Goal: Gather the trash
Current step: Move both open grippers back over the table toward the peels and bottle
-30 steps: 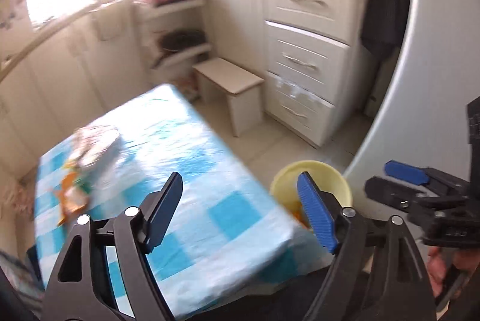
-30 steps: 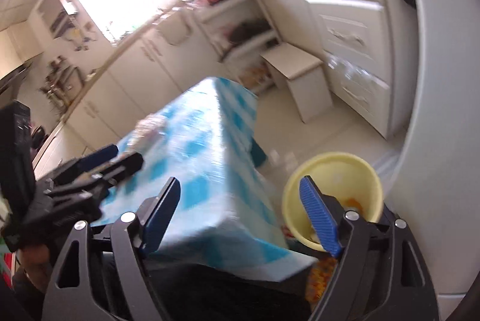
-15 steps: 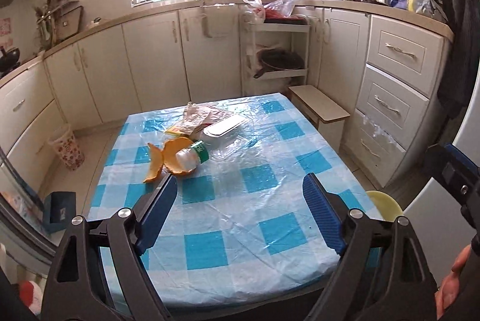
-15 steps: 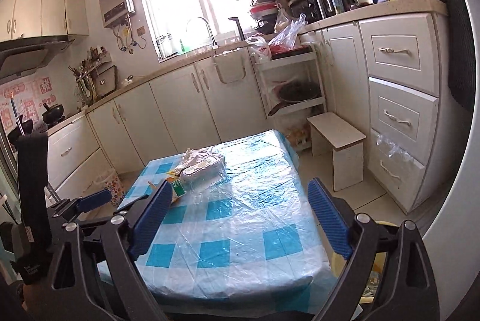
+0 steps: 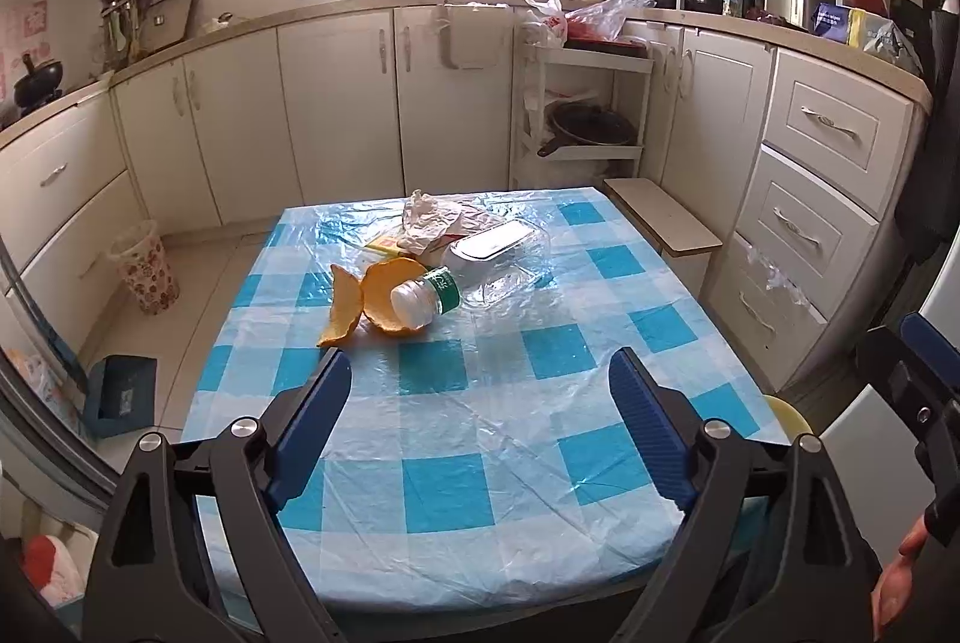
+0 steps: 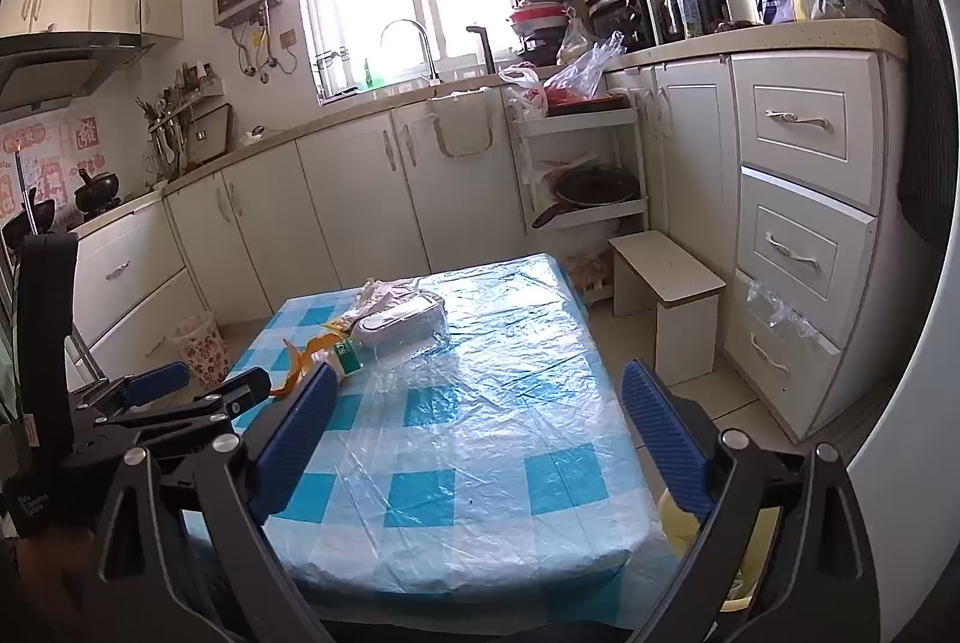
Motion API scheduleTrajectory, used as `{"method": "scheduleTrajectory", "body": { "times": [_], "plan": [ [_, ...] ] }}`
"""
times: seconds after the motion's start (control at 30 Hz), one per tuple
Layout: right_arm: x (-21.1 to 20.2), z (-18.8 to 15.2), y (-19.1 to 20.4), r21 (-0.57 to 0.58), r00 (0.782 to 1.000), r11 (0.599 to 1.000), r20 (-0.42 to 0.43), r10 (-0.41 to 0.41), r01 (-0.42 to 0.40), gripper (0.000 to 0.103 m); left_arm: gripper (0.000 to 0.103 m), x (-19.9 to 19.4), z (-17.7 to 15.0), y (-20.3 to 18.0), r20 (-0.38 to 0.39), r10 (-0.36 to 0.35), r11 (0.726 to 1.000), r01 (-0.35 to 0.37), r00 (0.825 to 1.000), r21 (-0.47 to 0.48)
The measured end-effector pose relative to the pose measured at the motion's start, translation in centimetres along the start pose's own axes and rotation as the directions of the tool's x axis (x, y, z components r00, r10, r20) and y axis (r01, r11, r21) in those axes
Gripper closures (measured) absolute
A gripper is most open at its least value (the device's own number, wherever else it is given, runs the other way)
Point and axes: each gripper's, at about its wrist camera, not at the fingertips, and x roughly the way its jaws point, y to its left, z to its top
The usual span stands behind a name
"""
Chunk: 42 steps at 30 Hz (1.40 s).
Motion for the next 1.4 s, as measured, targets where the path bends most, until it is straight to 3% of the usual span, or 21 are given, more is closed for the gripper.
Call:
{"method": "scheduleTrajectory", "body": {
  "times": [0.47, 0.67, 0.87, 1.0, 1.13, 1.3, 1.4],
  "plan": [
    [0.4, -0.1, 0.3, -0.008, 1.000, 1.000, -0.021, 0.000, 0.000, 0.010, 0.019, 0.3, 0.1, 0.7, -0.005, 0.007, 1.000, -0.007, 1.000, -0.023],
    [0.5, -0.1, 0.5, -0.014, 1.000, 1.000, -0.029, 0.003, -0.003, 0.010, 0.019, 0.0, 0.5, 3.9, 0.010, 0.013, 0.987, -0.011, 1.000, -0.163],
    [0.7, -0.1, 0.7, -0.014, 0.999, 1.000, -0.048, 0.017, -0.017, 0.010, 0.019, -0.1, 1.2, 6.7, 0.028, 0.053, 0.976, -0.046, 0.998, -0.212],
    [2.1, 0.2, 0.9, 0.018, 0.991, 0.997, -0.109, 0.082, -0.080, 0.010, 0.019, 1.4, 1.6, 9.1, -0.020, -0.009, 0.966, 0.003, 1.000, -0.260],
    [4.5, 0.8, 1.7, 0.057, 0.977, 0.989, -0.160, 0.144, -0.136, 0.010, 0.019, 4.1, 1.9, 10.9, -0.085, -0.026, 0.966, 0.003, 0.996, -0.258],
    [7.4, 1.5, 3.3, 0.088, 0.957, 0.978, -0.209, 0.202, -0.187, 0.010, 0.019, 9.1, 1.1, 12.3, -0.187, -0.003, 0.974, -0.039, 0.982, -0.222],
    [9.7, 1.6, 3.9, 0.134, 0.938, 0.968, -0.247, 0.242, -0.214, 0.010, 0.019, 12.2, 0.6, 12.1, -0.233, 0.024, 0.987, -0.061, 0.972, -0.151]
  ]
}}
